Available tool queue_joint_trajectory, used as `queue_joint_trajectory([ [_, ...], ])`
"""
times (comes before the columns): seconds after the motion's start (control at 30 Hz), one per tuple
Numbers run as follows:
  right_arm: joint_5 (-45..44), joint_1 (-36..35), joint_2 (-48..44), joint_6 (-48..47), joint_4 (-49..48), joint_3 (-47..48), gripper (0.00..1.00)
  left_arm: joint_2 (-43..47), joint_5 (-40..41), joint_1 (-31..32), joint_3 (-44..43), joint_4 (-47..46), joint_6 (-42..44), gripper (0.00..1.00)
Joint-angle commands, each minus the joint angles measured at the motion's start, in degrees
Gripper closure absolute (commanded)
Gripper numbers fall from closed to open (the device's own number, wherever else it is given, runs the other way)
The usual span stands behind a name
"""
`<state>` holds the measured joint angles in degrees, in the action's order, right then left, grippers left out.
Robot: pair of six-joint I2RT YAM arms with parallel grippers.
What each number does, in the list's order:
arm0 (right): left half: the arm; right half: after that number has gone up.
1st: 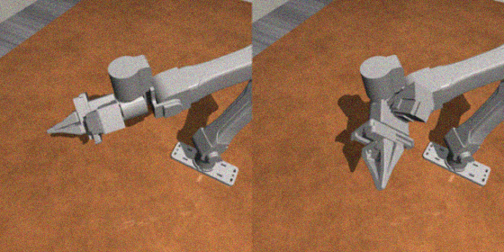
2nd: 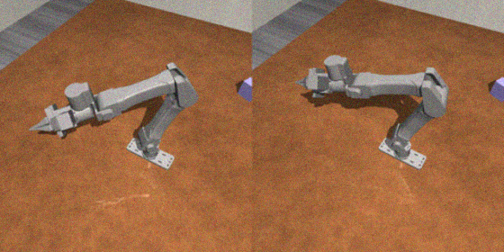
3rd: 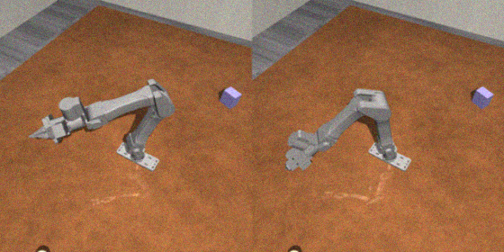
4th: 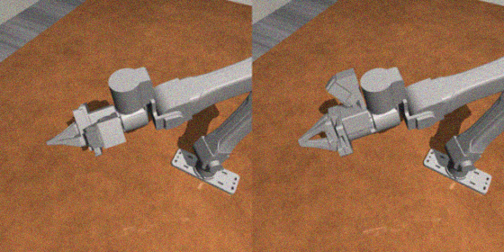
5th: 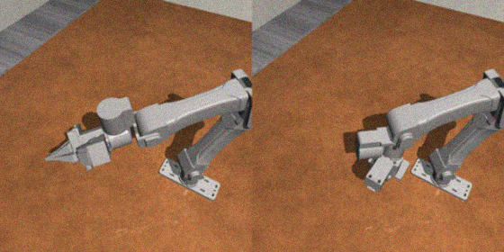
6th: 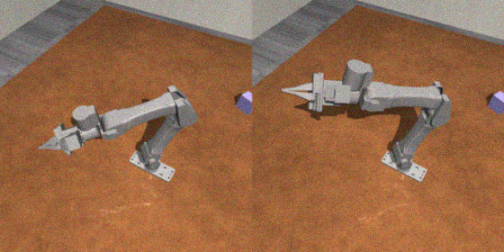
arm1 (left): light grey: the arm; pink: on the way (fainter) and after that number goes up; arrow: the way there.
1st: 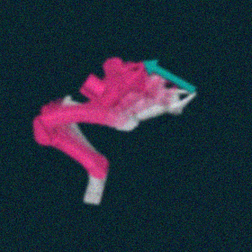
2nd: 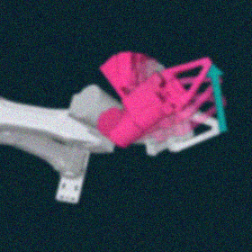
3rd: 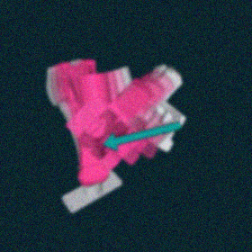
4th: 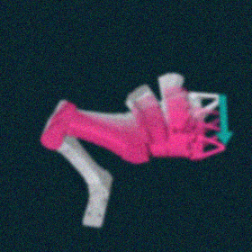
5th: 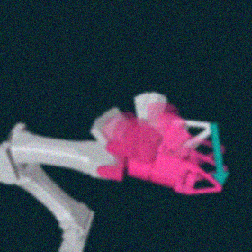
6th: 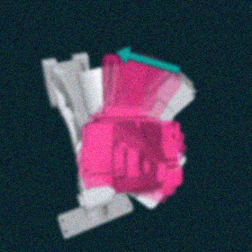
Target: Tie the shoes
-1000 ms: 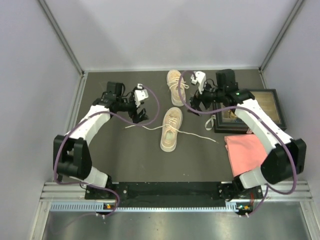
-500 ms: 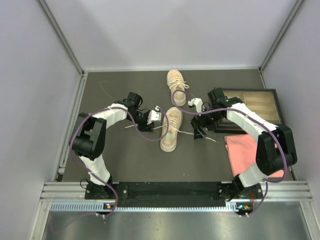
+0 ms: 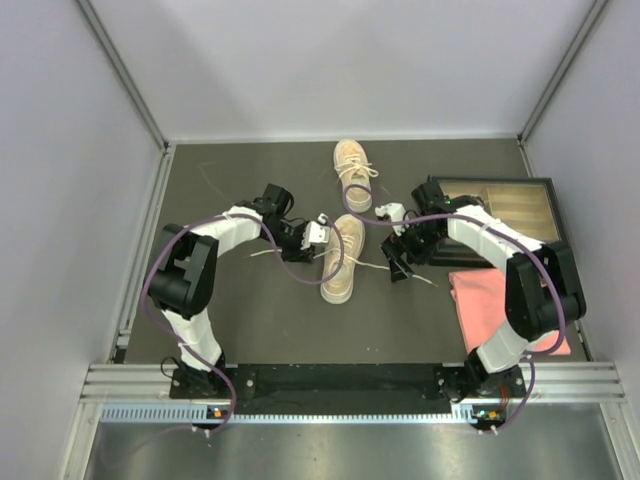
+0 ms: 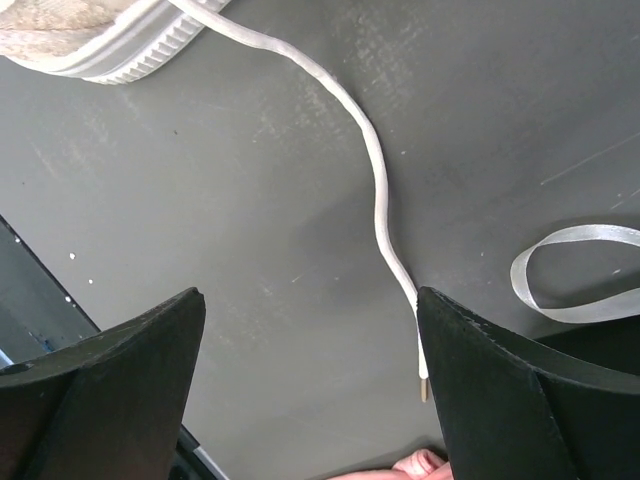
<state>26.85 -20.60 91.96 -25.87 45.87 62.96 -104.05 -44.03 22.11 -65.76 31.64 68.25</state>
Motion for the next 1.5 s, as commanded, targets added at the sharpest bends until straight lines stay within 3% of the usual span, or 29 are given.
queue_joint_trajectory([
  [0.0, -0.3, -0.1, 0.8, 0.3, -0.6, 0.5, 0.15, -1.2, -0.1, 0.8, -2.1, -2.0, -1.5, 0.72],
  [0.13, -0.5, 0.0, 1.5, 0.5, -0.7, 0.6, 0.16, -1.1, 0.2, 1.0, -1.7, -3.1, -2.3, 0.67],
  [0.33, -0.9, 0.1, 2.2, 0.3, -1.0, 0.6, 0.16, -1.3, 2.3, 1.7, -2.3, -6.1, -5.9, 0.71],
  [0.5, -1.4, 0.6, 2.9, 1.7, -2.2, 0.7, 0.21, -1.1, 2.6, 1.7, -1.9, -6.1, -5.1, 0.8],
  [0.6, -2.2, 0.7, 3.7, 2.2, -2.3, 1.0, 0.25, -0.3, 2.1, 1.8, -1.5, -6.1, -4.7, 0.97],
  [0.67, -2.9, 0.6, 4.1, 2.1, -2.2, 1.0, 0.25, 0.9, 1.8, 1.8, -1.0, -6.2, -5.0, 1.0],
  [1.07, -7.6, 0.7, 6.2, 2.9, -4.1, 0.4, 0.39, 10.1, -6.4, 2.2, 1.2, -13.3, -19.3, 1.0],
  [1.47, -9.0, 0.7, 9.5, 4.4, -5.4, 1.0, 0.49, 12.7, -6.8, 5.2, 4.8, -17.9, -23.7, 1.0],
])
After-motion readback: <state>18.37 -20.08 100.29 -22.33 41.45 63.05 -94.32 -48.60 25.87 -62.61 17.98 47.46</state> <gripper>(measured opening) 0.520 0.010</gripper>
